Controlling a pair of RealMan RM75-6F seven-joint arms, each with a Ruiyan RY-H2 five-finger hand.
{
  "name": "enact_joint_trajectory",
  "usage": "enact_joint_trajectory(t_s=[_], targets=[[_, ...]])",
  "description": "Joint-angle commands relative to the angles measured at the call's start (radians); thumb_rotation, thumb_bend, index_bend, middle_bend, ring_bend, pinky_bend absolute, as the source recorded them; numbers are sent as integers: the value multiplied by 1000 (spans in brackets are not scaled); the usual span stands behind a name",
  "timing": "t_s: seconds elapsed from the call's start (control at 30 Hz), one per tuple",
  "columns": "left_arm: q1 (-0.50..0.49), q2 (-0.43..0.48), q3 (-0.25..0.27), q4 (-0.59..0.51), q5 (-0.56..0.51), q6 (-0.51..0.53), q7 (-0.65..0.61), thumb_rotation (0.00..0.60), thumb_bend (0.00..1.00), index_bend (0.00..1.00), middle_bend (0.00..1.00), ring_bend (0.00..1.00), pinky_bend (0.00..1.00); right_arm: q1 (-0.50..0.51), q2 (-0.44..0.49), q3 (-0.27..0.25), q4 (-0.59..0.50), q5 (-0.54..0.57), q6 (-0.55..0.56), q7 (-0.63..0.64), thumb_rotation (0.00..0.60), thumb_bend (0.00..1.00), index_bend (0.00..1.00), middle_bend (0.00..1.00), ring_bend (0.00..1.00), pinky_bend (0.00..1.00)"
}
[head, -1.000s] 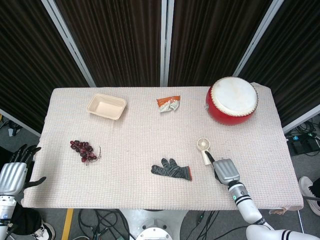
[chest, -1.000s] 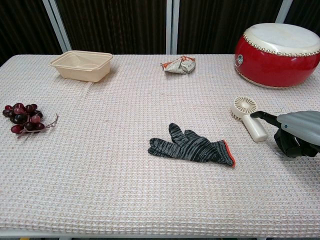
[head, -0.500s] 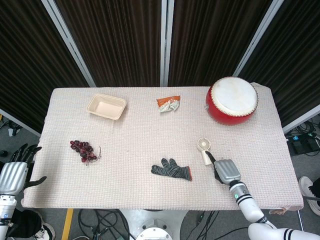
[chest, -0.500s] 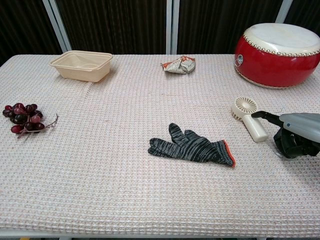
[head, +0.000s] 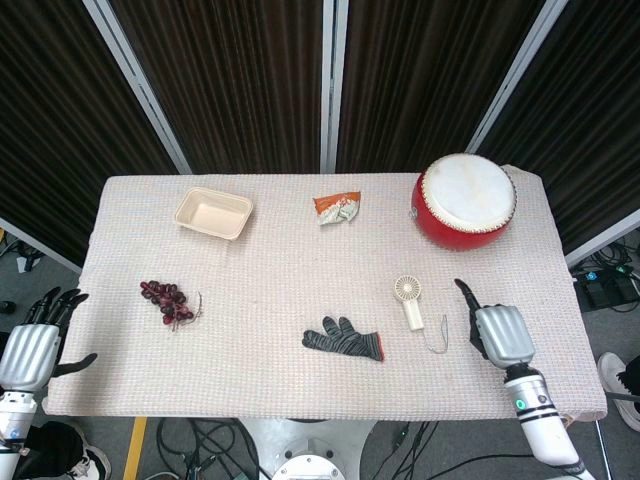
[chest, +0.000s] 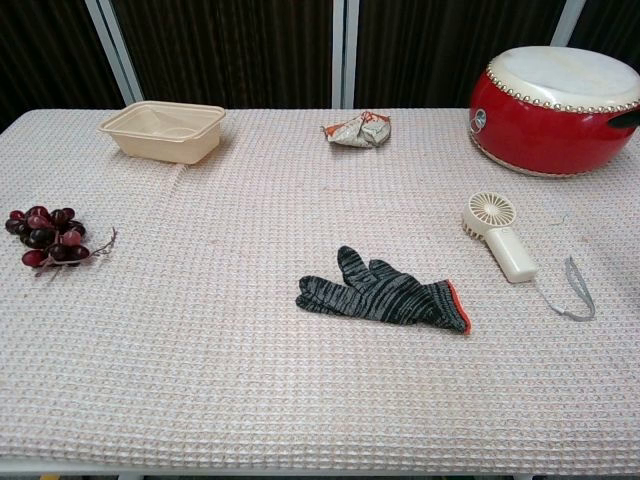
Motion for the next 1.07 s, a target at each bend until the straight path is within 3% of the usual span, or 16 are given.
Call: enact_joint_trajectory(t_s=[0.03, 0.2, 0.23, 0.33, 0.37, 0.4, 0.47, 1.07], targets=[[-2, 1, 1, -12, 5, 2, 11, 600, 0, 155, 109, 8, 146, -95, 61, -40, 23, -105, 139, 100, 600, 1000, 0, 697, 644, 616], [-6, 1, 2, -42, 17, 7, 40, 600, 0, 155, 109, 8, 146, -178, 56, -46, 158, -215, 320, 204, 600, 976, 0, 652, 607, 590], [-6, 1, 2, -47, 19, 8, 45, 600, 0, 155, 109, 8, 146, -187, 48, -46, 192, -229, 341, 223, 600, 835, 0, 567, 518, 512], [-7, 2, 3, -63, 25, 12, 61, 600, 0, 155, 109, 8, 146, -205, 26, -41, 285, -239, 366, 261, 600, 195, 0, 229, 114, 132], [-6, 2, 2, -68, 26, 16, 66, 600, 0, 155, 109, 8, 146, -207, 19, -37, 306, -237, 366, 279, 600, 55, 0, 120, 21, 36], [-5, 3, 1, -71, 26, 19, 67, 600, 0, 155, 109, 8, 146, -209, 15, -34, 316, -234, 365, 299, 600, 15, 0, 66, 0, 5], [-3, 4, -1, -75, 26, 26, 69, 600, 0, 155, 109, 8, 146, -212, 6, -28, 338, -229, 362, 337, 600, 0, 0, 1, 0, 0], [-4, 15, -6, -68, 42, 48, 47, 600, 0, 155, 109, 8, 147, -239, -1, 9, 305, -177, 316, 274, 600, 0, 0, 0, 0, 0]])
